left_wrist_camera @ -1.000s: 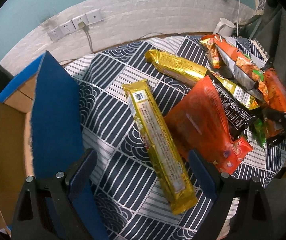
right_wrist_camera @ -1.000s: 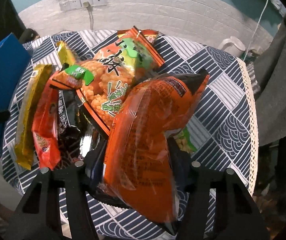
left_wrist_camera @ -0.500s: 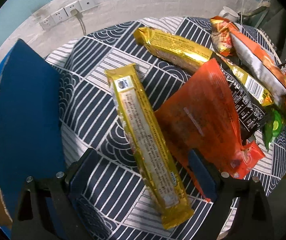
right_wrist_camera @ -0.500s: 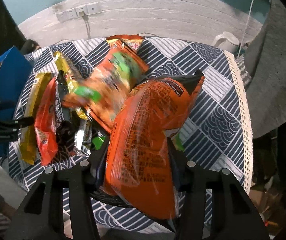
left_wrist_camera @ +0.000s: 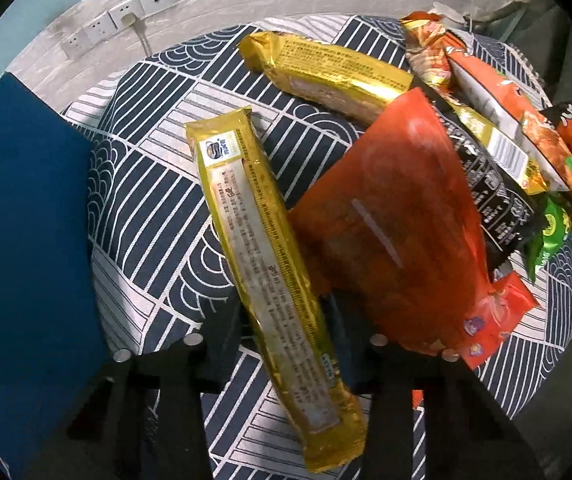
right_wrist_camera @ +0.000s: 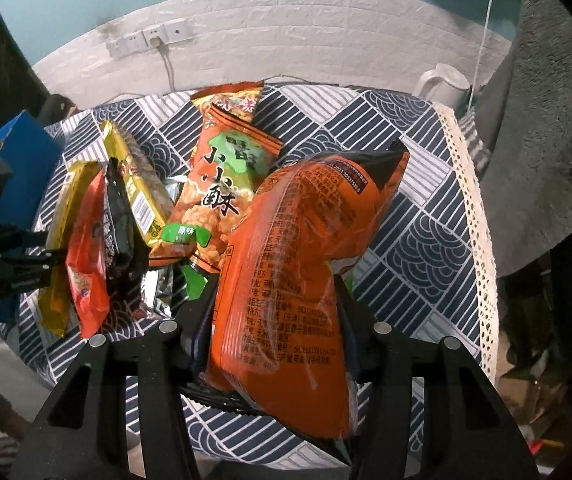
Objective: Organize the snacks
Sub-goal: 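Grasp the gold wafer bar with the left tool while the right tool grasps the orange chip bag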
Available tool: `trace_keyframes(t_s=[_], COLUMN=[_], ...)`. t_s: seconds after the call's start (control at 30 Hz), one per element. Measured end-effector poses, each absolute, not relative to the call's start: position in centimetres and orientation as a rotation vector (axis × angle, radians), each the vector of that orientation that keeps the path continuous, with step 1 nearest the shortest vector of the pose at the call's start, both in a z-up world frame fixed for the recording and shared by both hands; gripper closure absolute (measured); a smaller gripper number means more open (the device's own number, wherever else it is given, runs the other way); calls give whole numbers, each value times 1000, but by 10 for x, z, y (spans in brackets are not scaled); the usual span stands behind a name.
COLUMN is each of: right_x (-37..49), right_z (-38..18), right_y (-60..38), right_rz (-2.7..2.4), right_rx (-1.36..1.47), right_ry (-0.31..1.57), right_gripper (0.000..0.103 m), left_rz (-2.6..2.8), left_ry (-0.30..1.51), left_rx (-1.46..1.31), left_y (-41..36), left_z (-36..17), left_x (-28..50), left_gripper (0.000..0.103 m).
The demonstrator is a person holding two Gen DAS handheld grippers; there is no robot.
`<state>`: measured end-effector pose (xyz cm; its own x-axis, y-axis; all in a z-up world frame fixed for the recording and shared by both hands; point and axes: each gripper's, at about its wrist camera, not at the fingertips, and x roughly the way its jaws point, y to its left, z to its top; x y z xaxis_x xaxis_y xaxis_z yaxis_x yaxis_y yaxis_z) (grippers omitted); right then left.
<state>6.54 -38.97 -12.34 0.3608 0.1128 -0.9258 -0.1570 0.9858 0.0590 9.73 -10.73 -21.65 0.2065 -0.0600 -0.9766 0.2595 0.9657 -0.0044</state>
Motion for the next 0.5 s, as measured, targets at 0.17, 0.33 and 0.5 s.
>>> trace_keyframes(t_s=[0.17, 0.33, 0.5], right_x=[64, 63, 62], right_z=[-114, -105, -95], right_y=[-388, -387, -384], right_rz=[178, 181, 187], right_rx=[-47, -49, -56], right_ry=[1167, 1144, 1120], right_gripper=[53, 53, 53], left_rz=[-227, -232, -237], left_ry=[1334, 1315, 1278], left_rx=[167, 176, 175], left_y=[-101, -95, -93], left_z=[-209, -196, -174], left_x=[95, 81, 72], left_gripper=[74, 75, 75])
